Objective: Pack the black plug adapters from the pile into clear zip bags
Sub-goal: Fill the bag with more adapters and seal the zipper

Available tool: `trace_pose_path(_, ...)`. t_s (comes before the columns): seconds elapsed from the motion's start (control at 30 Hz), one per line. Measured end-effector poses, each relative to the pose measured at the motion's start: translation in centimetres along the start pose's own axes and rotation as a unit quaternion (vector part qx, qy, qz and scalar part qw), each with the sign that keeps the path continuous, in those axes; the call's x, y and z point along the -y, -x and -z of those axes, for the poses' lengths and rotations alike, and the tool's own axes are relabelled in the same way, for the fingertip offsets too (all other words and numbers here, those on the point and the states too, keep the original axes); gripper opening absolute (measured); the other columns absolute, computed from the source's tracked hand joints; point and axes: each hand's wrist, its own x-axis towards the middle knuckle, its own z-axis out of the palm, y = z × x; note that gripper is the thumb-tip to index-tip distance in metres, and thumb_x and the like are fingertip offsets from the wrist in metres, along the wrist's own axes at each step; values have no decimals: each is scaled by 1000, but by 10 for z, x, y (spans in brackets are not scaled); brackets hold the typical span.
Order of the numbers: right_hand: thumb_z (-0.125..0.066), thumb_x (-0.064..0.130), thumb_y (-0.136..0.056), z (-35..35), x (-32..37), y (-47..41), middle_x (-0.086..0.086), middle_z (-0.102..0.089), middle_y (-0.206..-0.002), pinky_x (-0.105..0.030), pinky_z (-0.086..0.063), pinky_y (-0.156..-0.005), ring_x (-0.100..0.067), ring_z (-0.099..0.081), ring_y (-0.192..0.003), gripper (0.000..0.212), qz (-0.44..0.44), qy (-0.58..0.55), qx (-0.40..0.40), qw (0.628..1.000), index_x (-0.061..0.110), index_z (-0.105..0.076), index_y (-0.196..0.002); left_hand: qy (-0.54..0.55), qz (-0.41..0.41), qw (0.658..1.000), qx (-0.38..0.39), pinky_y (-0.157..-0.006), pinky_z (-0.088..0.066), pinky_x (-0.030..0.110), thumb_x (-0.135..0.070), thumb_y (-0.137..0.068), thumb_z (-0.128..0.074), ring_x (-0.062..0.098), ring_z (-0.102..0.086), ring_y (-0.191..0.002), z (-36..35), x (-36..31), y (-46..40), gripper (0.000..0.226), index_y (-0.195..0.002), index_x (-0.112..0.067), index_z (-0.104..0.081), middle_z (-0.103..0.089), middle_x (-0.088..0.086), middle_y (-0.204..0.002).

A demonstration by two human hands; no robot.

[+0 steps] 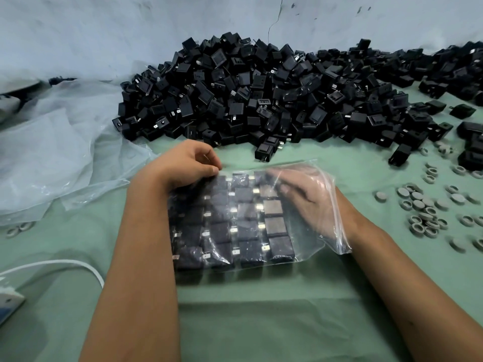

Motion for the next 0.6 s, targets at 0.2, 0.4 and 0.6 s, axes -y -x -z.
trace_pose_path(0.2, -64, 32, -98, 11, 17, 5, 28, -66, -105, -10, -55, -79, 7, -64, -98, 16, -72, -65, -29, 995, 47, -68, -104, 16, 19, 1000, -10, -63, -46, 27, -9, -93, -73, 1, -62, -57, 6, 9, 4, 14, -87, -21, -76, -75, -6, -70)
trace_pose_path(0.4, -66, 25, -97, 12, 26, 0, 42, -58, -102, 4, -39, -86, 17, -56, -100, 33, -85, -38, -14, 996, 54, -57, -83, 7, 18, 1000, -12, -68, -48, 27, -9, -91, -75, 10, -67, -71, 5, 6, 4, 13, -86, -21, -77, -77, -6, -76)
trace_pose_path(0.6, -65, 22, -100, 17, 31, 1, 31, -64, -94, 2, -43, -80, 13, -61, -94, 30, -93, -63, -11, 994, 45, -62, -81, 7, 31, 999, -17, -64, -47, 27, -9, -94, -71, 7, -63, -63, 9, 9, 7, 16, -85, -21, -77, -74, -8, -70)
